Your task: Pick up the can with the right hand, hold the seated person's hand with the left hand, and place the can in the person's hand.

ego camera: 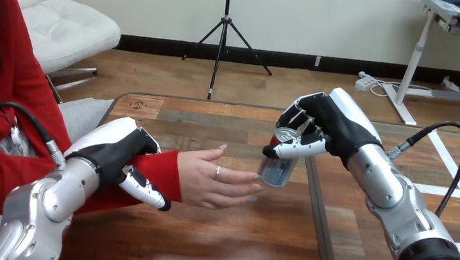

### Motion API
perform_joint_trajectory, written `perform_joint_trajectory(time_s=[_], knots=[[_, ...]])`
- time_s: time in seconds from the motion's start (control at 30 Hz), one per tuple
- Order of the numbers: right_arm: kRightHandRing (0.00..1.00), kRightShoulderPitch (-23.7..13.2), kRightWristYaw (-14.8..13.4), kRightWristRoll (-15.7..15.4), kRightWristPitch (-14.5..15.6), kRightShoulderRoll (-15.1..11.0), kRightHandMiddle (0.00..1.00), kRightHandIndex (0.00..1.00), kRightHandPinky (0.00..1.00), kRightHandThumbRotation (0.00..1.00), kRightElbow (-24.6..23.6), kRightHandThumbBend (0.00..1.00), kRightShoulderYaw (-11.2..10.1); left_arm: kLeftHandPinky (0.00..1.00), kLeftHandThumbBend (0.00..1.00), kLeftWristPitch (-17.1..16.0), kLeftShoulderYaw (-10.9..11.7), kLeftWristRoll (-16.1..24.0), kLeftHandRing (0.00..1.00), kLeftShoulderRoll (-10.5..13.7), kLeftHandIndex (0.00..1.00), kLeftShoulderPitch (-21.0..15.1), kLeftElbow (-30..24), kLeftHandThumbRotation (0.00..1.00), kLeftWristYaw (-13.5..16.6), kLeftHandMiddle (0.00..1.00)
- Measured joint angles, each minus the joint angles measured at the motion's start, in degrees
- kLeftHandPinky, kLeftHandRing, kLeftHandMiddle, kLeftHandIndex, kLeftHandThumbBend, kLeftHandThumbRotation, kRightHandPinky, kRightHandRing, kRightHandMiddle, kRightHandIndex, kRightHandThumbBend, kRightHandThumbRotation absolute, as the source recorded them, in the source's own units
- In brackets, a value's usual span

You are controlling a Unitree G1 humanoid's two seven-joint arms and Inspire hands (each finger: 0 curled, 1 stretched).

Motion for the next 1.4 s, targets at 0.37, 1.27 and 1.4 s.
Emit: perform_joint_trajectory(time_s=[0.37,1.27,1.4], knots=[[0.34,-0.7,0.0,-0.7,1.1,0.9,0.39,0.44,0.3,0.0,0.0,0.66,0.0,0.2,0.64,0.0,0.0,0.0,0.26,-1.4,0.35,-0.3,0.0,0.0,0.2,0.34],[0.33,-2.6,0.1,-0.9,5.0,3.2,0.38,0.43,0.29,0.0,0.0,0.67,0.0,0.2,0.58,0.0,0.0,0.0,0.26,-3.9,0.35,-1.3,0.0,0.0,0.8,0.34],[0.33,-2.9,0.1,-0.9,5.2,3.6,0.38,0.42,0.29,0.0,-0.2,0.68,0.0,0.2,0.59,0.0,0.0,0.0,0.26,-4.0,0.36,-1.5,0.0,0.0,0.8,0.34]])
